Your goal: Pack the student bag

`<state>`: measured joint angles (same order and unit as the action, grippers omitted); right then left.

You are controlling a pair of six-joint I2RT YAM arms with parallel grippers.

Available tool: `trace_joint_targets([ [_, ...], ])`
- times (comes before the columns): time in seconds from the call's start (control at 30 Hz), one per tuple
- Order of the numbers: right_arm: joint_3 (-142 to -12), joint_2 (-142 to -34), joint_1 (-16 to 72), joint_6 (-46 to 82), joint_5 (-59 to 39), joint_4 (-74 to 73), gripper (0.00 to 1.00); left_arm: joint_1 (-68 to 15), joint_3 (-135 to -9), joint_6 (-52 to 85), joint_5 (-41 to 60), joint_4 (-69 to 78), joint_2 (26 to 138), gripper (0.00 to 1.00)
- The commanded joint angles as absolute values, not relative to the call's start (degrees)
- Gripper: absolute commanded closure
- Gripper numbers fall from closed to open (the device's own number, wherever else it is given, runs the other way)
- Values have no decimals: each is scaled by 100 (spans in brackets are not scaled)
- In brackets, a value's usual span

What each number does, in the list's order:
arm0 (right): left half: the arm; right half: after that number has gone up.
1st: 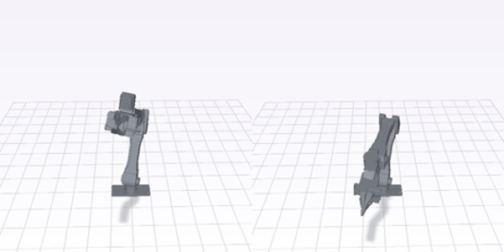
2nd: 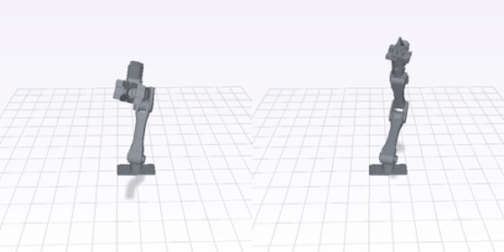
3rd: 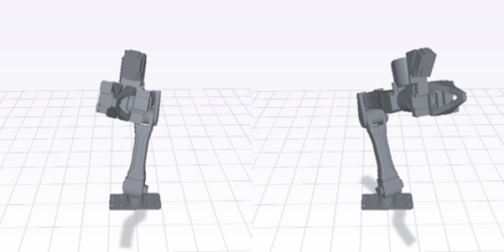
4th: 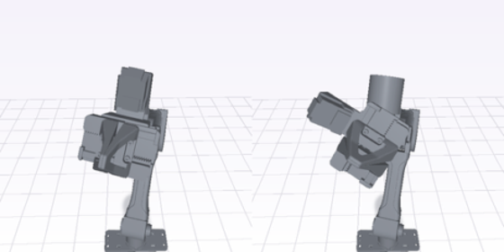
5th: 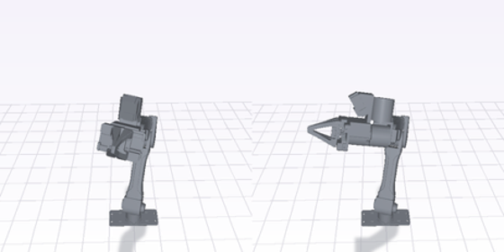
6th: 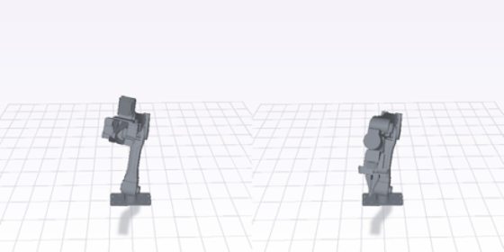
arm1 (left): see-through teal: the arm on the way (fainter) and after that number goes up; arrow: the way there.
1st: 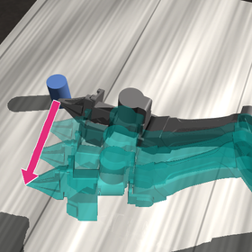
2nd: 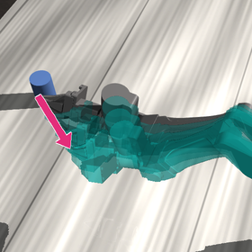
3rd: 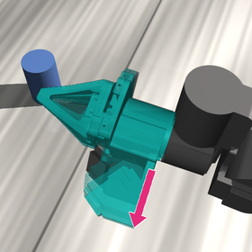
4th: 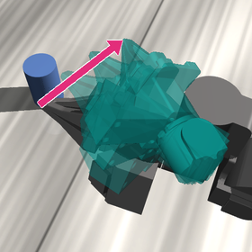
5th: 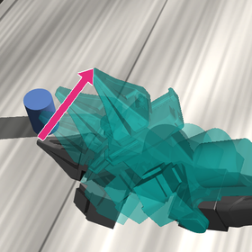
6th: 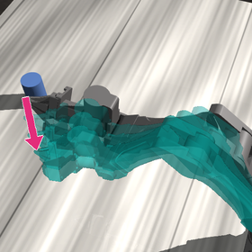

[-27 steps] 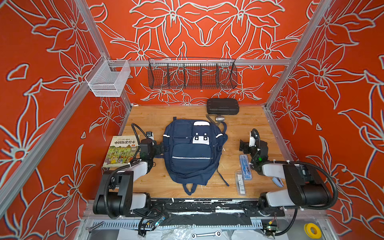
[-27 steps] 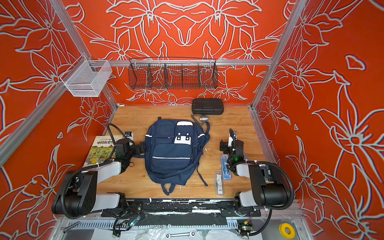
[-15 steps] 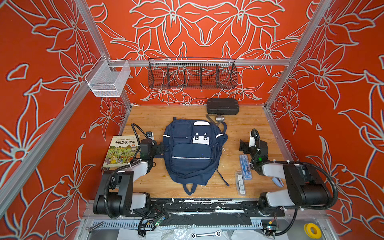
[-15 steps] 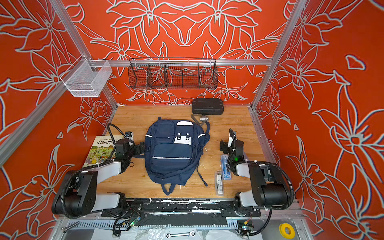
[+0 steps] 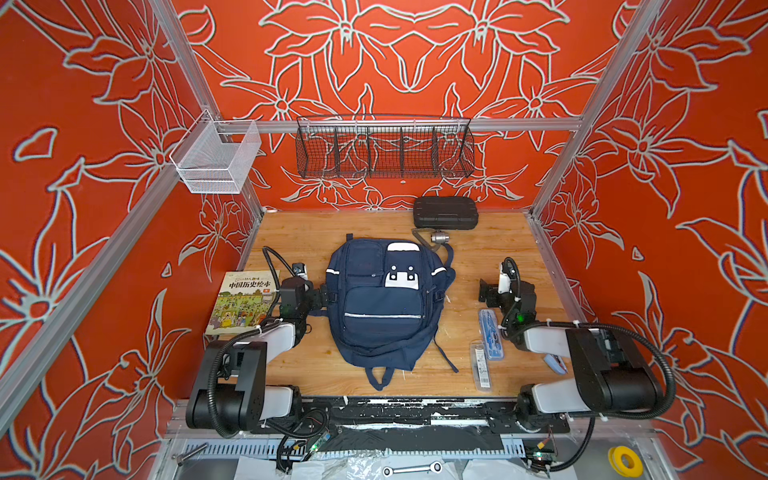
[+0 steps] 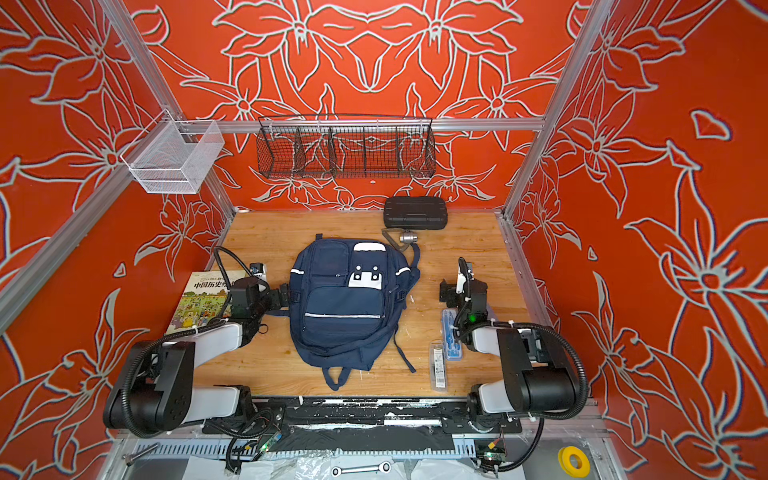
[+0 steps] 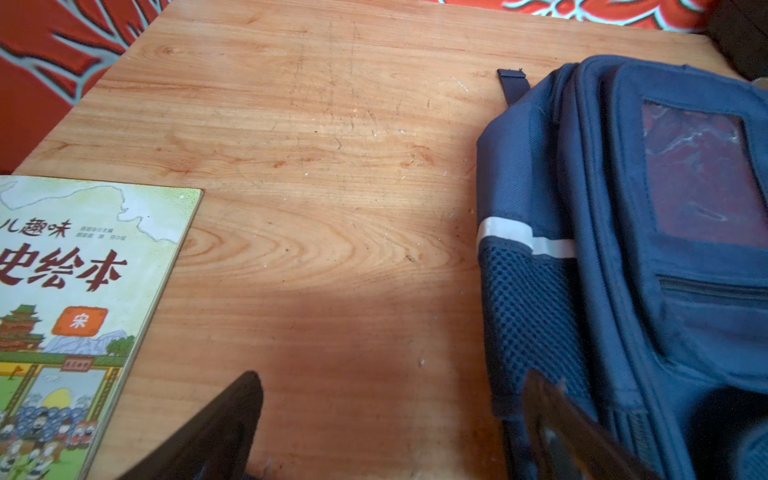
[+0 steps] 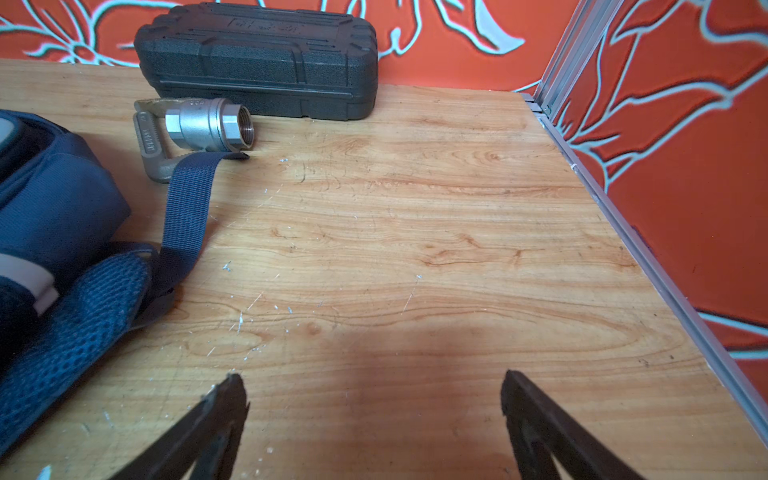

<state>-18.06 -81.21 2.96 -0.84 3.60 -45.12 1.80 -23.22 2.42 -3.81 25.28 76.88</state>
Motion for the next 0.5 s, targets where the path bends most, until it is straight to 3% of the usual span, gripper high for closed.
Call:
trace_joint_targets([
  [0.0, -2154, -7720, 280, -404, -168, -3761, 6, 151, -3018, 307, -694, 1667, 7451, 3],
  [0.1, -2907, -7069, 328, -485, -617, -2019, 12, 154, -4038, 458, -564, 141, 7315, 3],
  [0.23, -3750, -6689, 525, 427, -1625, -569, 20, 78, -5119, 1498, 169, -1339, 7450, 3],
  [0.33, -4157, -6784, 1091, 985, -1537, 419, 29, -165, -5613, 2053, 374, -2025, 7729, 3],
  [0.47, -4170, -6981, 1845, 1379, -1539, 1010, 32, -503, -6115, 2495, 409, -2861, 8174, 2],
])
